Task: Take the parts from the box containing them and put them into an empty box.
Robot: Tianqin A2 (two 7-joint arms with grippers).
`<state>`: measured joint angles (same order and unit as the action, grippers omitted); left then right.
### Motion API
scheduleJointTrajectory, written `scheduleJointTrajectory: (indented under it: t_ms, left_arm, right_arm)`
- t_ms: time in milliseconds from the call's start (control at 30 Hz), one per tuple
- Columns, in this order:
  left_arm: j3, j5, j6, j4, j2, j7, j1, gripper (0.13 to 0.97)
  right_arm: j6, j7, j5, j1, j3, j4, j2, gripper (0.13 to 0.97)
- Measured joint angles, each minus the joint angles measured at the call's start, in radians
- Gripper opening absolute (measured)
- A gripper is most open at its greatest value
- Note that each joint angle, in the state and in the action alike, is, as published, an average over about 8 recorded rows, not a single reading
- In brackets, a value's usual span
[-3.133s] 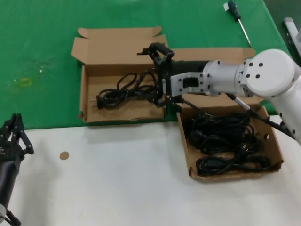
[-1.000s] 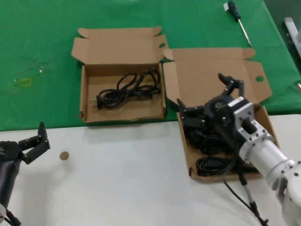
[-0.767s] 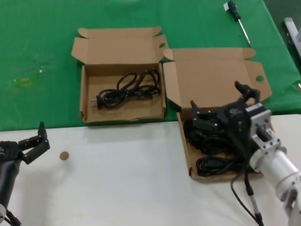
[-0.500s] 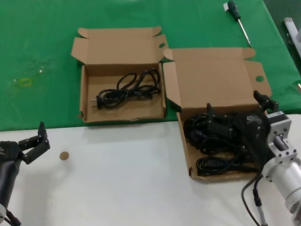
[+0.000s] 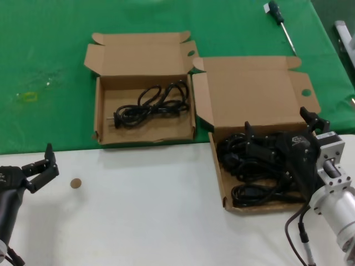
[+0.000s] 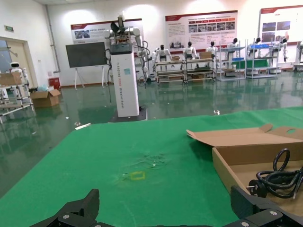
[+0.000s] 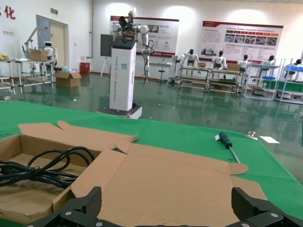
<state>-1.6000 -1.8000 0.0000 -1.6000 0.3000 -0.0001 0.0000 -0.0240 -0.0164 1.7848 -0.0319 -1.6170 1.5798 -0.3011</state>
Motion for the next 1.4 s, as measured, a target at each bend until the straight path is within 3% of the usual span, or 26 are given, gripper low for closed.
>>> scheduleJointTrajectory:
  t_ms: [1400]
  left_arm:
    - [0.0,0.0,0.0,0.0,0.0,0.0,0.0,0.966]
  right_arm:
    - [0.0,0.0,0.0,0.0,0.0,0.0,0.0,0.966]
